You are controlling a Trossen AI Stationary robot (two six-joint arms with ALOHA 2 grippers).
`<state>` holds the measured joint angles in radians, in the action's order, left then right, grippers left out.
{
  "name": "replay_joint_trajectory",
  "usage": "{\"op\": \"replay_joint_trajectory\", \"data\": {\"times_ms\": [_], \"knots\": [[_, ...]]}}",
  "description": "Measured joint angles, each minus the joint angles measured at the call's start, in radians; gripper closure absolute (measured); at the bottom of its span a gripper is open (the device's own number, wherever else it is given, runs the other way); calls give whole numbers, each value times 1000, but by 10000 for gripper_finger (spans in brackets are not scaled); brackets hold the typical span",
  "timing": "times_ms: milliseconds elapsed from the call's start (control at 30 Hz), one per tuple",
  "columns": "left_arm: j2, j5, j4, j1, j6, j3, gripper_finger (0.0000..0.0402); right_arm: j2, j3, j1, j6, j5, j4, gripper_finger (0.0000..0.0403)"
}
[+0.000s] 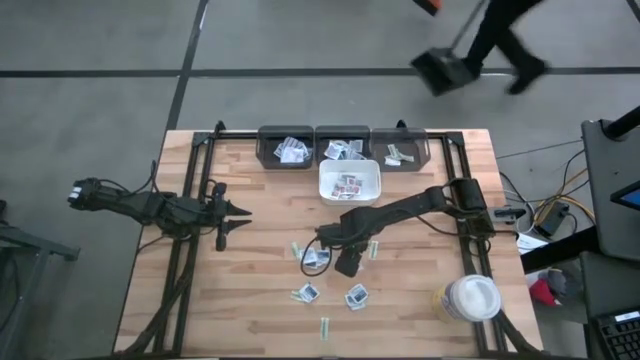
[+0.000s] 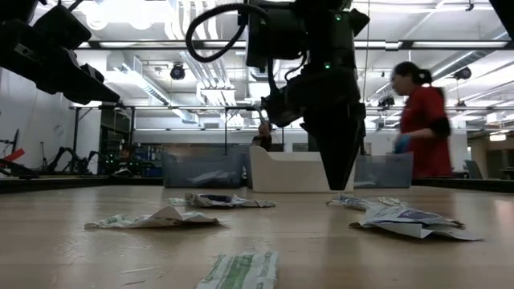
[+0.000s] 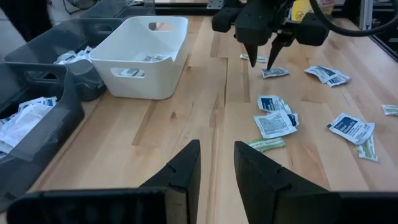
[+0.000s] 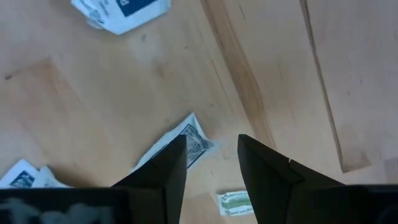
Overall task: Pick & Place First Aid Supplies
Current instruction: Put the orange ointment pack into the white bin
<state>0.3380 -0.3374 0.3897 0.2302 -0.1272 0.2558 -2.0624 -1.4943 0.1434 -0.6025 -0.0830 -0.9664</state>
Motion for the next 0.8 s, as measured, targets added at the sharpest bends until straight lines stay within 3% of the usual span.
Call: {"op": "replay_joint_trajectory", "data": {"times_ms": [467,800], "knots": [[0,0,0,-1,0,0,307,5,100,-2,-27,5,83,284],[0,0,0,-1,-1,0,307,6,112,-5,-26,9,87,370]]}}
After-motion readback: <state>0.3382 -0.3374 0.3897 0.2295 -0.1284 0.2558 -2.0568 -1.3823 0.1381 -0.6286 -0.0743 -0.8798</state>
